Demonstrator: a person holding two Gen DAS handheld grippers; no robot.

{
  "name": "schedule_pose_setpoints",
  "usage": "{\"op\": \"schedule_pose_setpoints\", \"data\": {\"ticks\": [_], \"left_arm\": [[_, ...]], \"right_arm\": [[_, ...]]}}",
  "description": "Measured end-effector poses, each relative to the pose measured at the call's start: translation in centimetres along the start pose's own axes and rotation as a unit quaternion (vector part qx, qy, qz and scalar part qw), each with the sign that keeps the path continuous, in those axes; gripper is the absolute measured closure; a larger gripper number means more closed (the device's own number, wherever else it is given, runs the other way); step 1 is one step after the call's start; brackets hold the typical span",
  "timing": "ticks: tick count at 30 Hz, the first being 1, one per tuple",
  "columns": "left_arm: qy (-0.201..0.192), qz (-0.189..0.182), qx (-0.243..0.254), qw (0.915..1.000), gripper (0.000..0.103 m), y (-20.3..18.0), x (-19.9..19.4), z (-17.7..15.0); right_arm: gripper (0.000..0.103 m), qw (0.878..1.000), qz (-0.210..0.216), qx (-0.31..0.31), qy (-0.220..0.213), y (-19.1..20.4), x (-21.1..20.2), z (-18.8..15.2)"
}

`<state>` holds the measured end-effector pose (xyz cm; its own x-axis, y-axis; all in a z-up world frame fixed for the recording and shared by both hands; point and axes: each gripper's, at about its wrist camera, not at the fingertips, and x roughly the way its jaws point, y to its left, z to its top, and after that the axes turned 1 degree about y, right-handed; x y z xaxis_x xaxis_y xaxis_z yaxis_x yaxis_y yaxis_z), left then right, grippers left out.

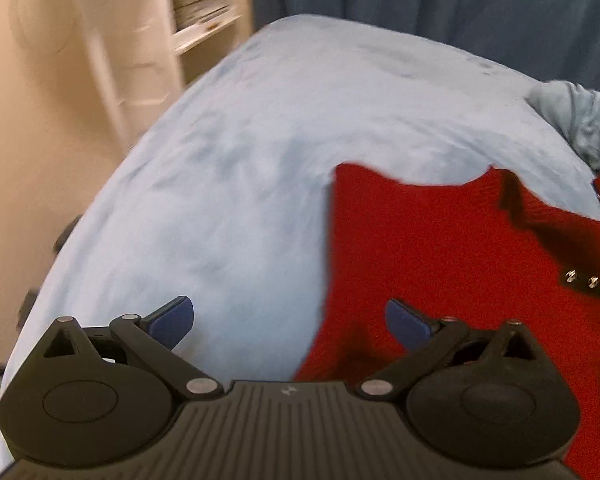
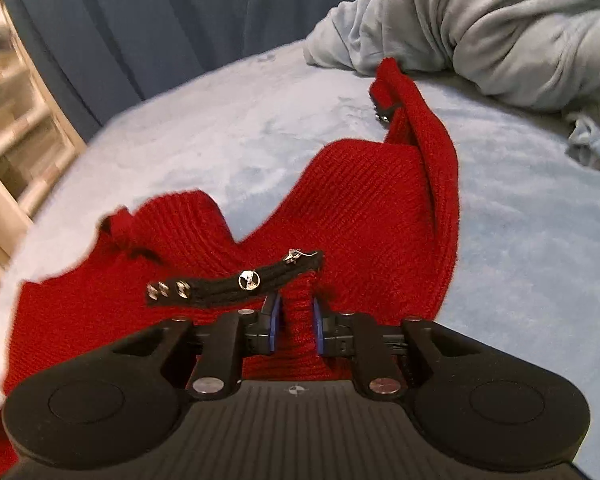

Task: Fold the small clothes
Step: 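Grasp the other sleeve with the right gripper and lift it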

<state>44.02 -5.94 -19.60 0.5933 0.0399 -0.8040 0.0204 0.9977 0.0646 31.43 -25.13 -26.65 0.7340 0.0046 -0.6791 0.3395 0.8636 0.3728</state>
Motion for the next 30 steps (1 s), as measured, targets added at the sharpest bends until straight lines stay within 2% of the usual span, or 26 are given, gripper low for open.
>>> {"op": "schedule_pose_setpoints", "data": {"ticks": [1, 2, 3, 5, 7, 9, 10, 11, 13, 17, 20, 21, 22, 23, 24, 25, 28, 30], "left_arm": [[0.006, 0.008, 0.015, 0.9998, 0.001, -1.0, 1.0, 0.5], [0.017, 0.018, 0.034, 0.9991, 0.001, -2.2, 2.4, 0.8], [0.031, 0.039, 0.057, 0.9971, 0.001, -3.2, 4.1, 1.0], [0.052, 0.078, 0.081, 0.9923, 0.0, -4.2, 6.8, 0.8], [0.05, 0.07, 0.064, 0.9942, 0.0, -3.4, 7.5, 0.9], [0.049, 0.055, 0.044, 0.9963, 0.0, -2.4, 7.3, 0.7], [0.046, 0.053, 0.037, 0.9968, 0.0, -2.0, 6.9, 0.7], [0.043, 0.053, 0.032, 0.9972, 0.0, -1.6, 6.3, 0.5], [0.039, 0.045, 0.019, 0.998, 0.0, -0.9, 5.0, 0.3], [0.045, 0.025, -0.004, 0.9986, 0.0, 0.2, 2.0, -0.9], [0.052, 0.026, -0.006, 0.9983, 0.0, 1.0, 0.8, -1.8], [0.053, 0.029, -0.003, 0.9982, 0.0, 1.1, 0.7, -1.9], [0.055, 0.034, 0.001, 0.9979, 0.0, 1.3, 0.7, -1.9], [0.055, 0.037, 0.003, 0.9978, 0.0, 1.4, 0.7, -2.0], [0.054, 0.04, 0.003, 0.9977, 0.0, 1.5, 0.9, -1.9], [0.055, 0.042, 0.0, 0.9976, 0.0, 1.6, 1.1, -1.9], [0.06, 0.027, -0.021, 0.9976, 0.0, 1.8, 1.5, -1.7], [0.059, 0.016, -0.032, 0.9976, 0.0, 1.7, 1.5, -1.7]], "right_arm": [[0.077, 1.0, -0.003, -0.004, 0.0, 0.4, 0.9, 0.0], [0.064, 1.0, -0.02, -0.015, 0.016, 0.2, 1.6, -0.4], [0.06, 0.999, -0.021, -0.015, 0.041, -0.3, 1.8, -0.1], [0.057, 0.999, -0.014, -0.009, 0.046, -0.7, 1.7, 0.3], [0.048, 0.998, 0.014, 0.029, 0.044, -2.7, -0.3, 1.2], [0.032, 0.994, 0.037, 0.099, 0.004, -6.3, -3.0, 2.3], [0.031, 0.992, 0.031, 0.122, -0.017, -7.7, -3.5, 3.1], [0.031, 0.99, 0.008, 0.138, -0.039, -9.0, -3.8, 4.7], [0.03, 0.988, -0.062, 0.13, -0.057, -10.1, -3.3, 8.7], [0.03, 0.989, -0.108, 0.087, -0.053, -9.1, 0.4, 15.2], [0.03, 0.984, -0.14, 0.107, -0.037, -9.2, 3.6, 17.9], [0.033, 0.983, -0.142, 0.113, -0.033, -9.3, 4.2, 18.5], [0.041, 0.983, -0.141, 0.111, -0.032, -9.5, 4.6, 18.8], [0.083, 0.985, -0.143, 0.096, -0.025, -9.7, 5.0, 19.3], [0.089, 0.985, -0.159, 0.072, -0.014, -9.9, 5.1, 19.6], [0.089, 0.982, -0.179, 0.064, -0.023, -10.2, 4.4, 19.5], [0.09, 0.969, -0.181, 0.145, -0.081, -13.2, -1.3, 17.7], [0.09, 0.954, -0.203, 0.18, -0.127, -14.6, -6.8, 15.4]]}}
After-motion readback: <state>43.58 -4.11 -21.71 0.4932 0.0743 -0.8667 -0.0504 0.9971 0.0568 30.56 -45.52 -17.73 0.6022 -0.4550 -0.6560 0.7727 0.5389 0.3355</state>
